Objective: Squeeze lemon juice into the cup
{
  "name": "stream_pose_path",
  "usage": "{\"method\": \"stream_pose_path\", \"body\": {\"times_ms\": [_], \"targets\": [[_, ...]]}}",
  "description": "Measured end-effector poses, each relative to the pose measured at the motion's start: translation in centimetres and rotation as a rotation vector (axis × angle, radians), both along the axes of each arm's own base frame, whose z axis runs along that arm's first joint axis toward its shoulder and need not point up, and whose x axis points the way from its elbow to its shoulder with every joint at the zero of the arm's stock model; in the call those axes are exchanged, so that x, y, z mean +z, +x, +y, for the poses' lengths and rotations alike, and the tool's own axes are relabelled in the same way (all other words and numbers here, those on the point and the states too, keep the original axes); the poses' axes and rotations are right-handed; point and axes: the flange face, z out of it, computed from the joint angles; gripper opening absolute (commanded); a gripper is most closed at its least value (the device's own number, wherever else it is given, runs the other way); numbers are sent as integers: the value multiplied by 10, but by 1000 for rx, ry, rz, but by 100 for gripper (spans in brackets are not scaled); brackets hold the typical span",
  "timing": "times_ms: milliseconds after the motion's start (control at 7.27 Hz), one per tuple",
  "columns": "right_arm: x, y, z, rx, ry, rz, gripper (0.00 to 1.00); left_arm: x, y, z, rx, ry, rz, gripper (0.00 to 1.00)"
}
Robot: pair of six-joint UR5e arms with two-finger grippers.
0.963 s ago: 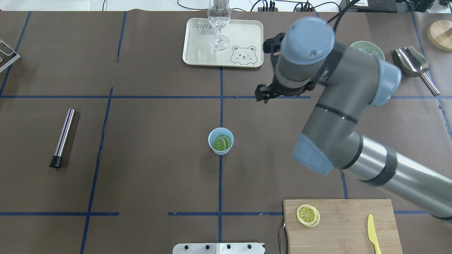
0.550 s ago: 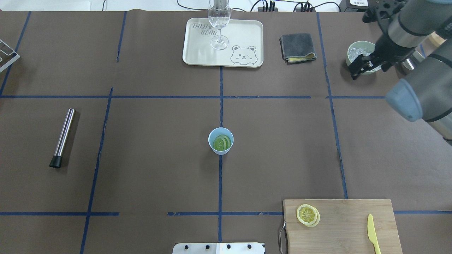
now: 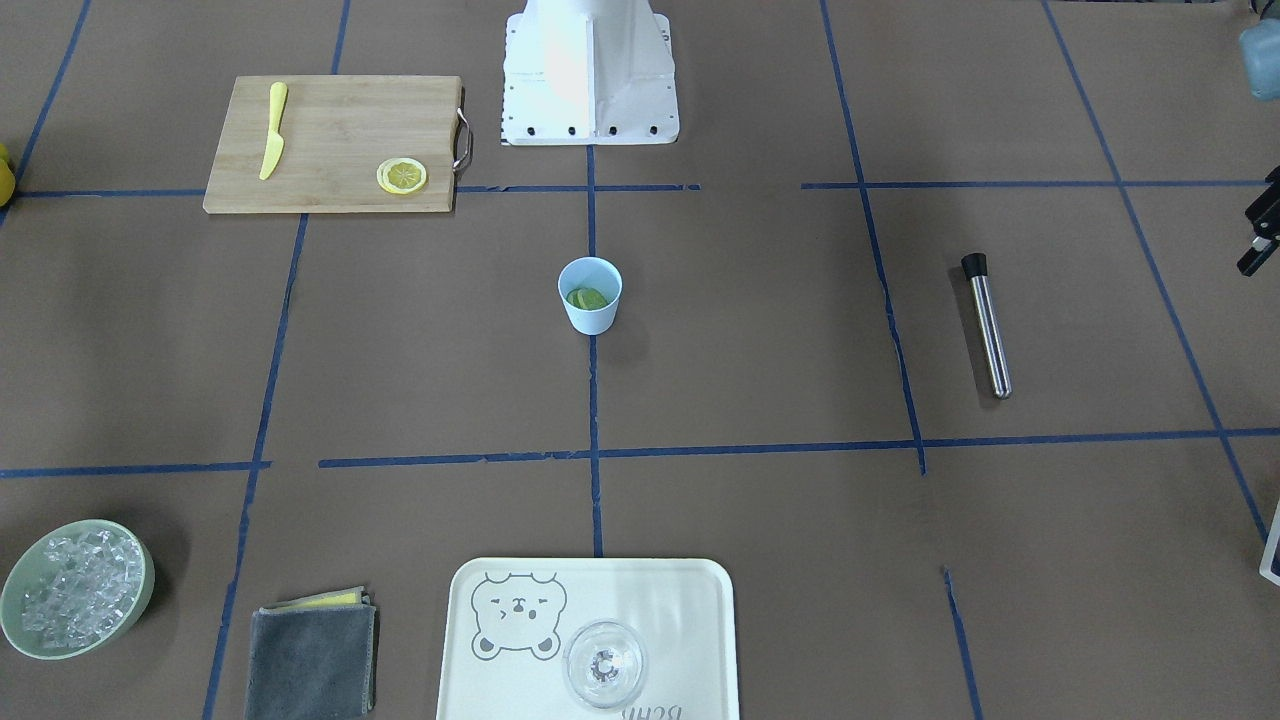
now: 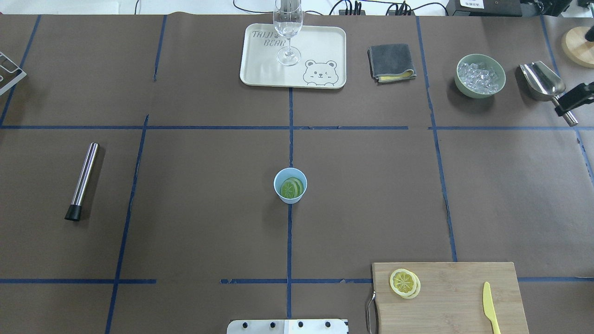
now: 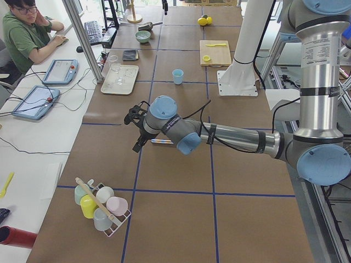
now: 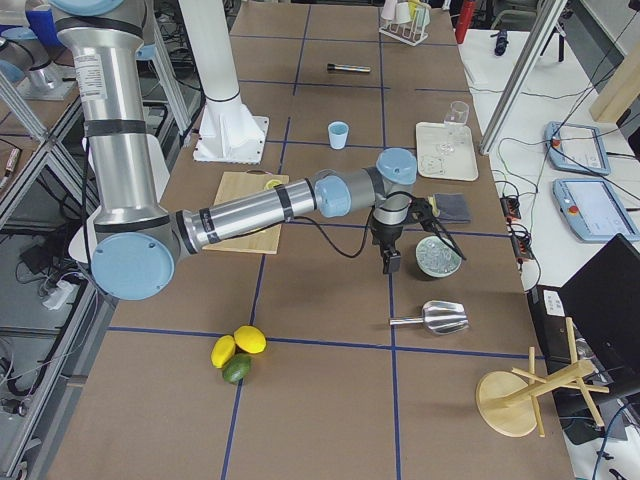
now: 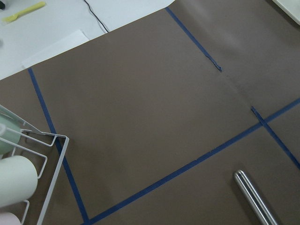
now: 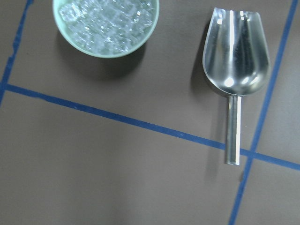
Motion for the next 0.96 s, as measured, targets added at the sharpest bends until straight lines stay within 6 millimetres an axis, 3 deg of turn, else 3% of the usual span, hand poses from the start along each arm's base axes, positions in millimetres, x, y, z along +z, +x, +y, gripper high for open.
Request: {"method": "stream_pose_path", "body": {"times_ms": [138, 275, 688, 963], "targets": [[16, 23, 9, -12, 9, -5, 100, 2, 27, -1, -38, -59, -2, 82], [24, 33, 15, -16, 9, -11, 100, 3, 55, 0, -80, -113, 0, 71], [27, 36, 18, -19, 9, -25, 100, 6, 149, 10, -143, -241, 19, 71], [29, 37, 20, -19, 5, -24, 100, 12, 199, 8, -94, -258, 8, 71]]}}
